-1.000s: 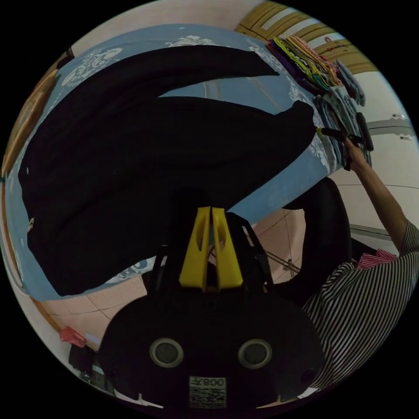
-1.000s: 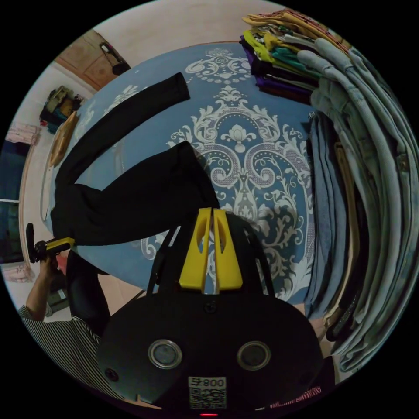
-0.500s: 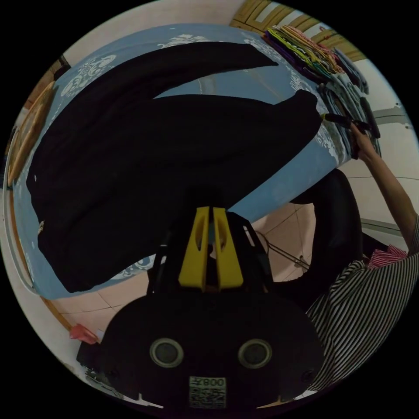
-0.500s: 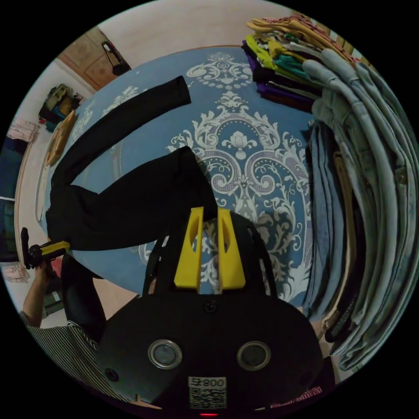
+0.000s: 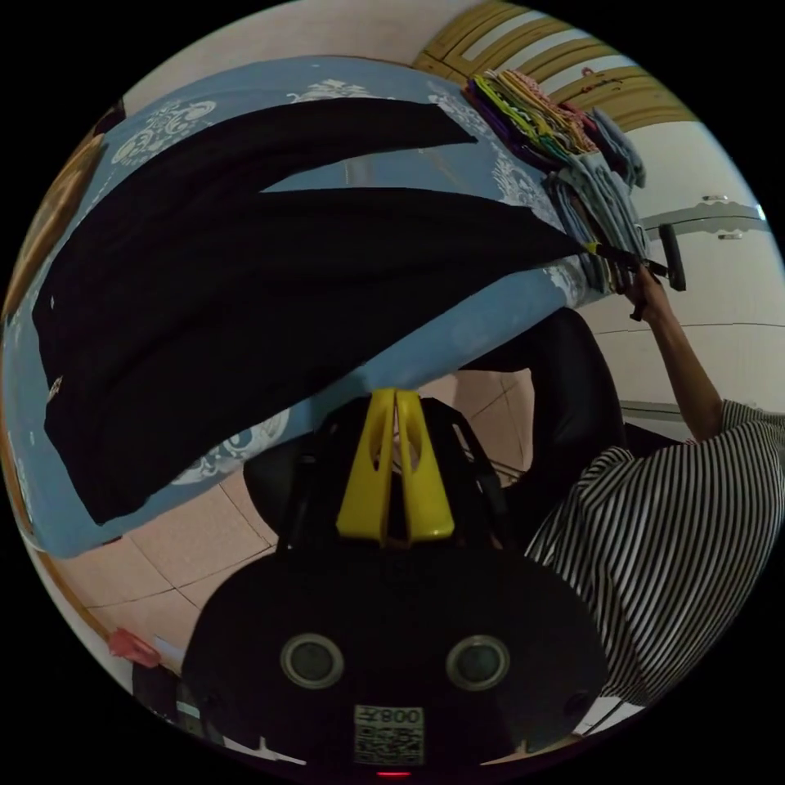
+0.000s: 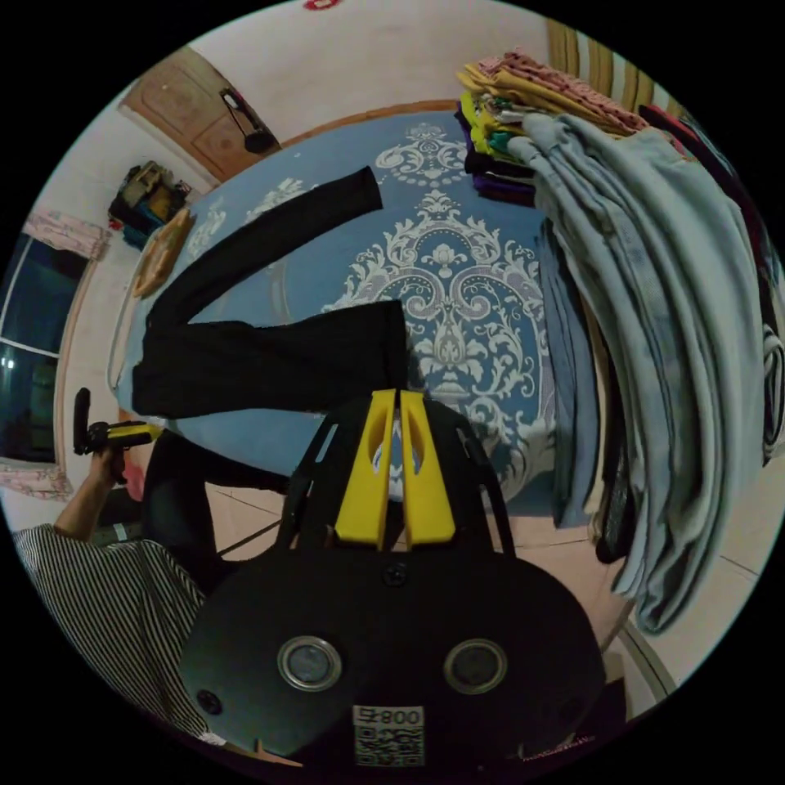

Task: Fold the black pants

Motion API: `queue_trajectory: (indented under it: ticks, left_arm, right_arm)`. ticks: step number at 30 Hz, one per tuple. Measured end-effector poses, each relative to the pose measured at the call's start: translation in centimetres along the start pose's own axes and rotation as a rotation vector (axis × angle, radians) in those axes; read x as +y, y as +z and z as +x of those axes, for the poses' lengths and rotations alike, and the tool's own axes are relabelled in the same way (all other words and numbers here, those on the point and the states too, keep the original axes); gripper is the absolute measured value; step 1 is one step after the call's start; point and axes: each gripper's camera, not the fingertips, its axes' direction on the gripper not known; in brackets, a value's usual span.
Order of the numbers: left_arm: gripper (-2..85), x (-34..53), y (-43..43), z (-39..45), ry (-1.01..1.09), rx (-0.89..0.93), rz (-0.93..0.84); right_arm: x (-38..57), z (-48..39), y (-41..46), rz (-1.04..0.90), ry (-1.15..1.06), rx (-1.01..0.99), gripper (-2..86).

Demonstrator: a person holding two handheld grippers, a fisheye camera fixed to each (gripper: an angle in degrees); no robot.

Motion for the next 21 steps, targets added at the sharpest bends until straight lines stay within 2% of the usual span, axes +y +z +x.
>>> queue_trajectory:
  ticks: [8, 12, 16, 21]
  left_arm:
    - [5.5, 0.6, -0.3, -0.2, 0.0, -0.191, 0.017]
    - [5.6, -0.2, 0.7, -0.1, 0.053, -0.265, -0.077]
    - [2.4, 0.5, -1.0, -0.3, 0.085, -0.249, -0.119]
    - [1.6, 3.7, -4.6, 0.0, 0.122, -0.207, -0.084]
  right_arm:
    - [-0.1, 0.5, 0.6, -0.054, 0.002, 0.052, 0.7]
    - [-0.7, 0.1, 0.0, -0.072, -0.011, 0.078, 0.7]
    - [-0.3, 0.4, -0.8, -0.07, 0.006, 0.054, 0.7]
    - [1.4, -0.2, -2.9, -0.048, -0.014, 0.02, 0.7]
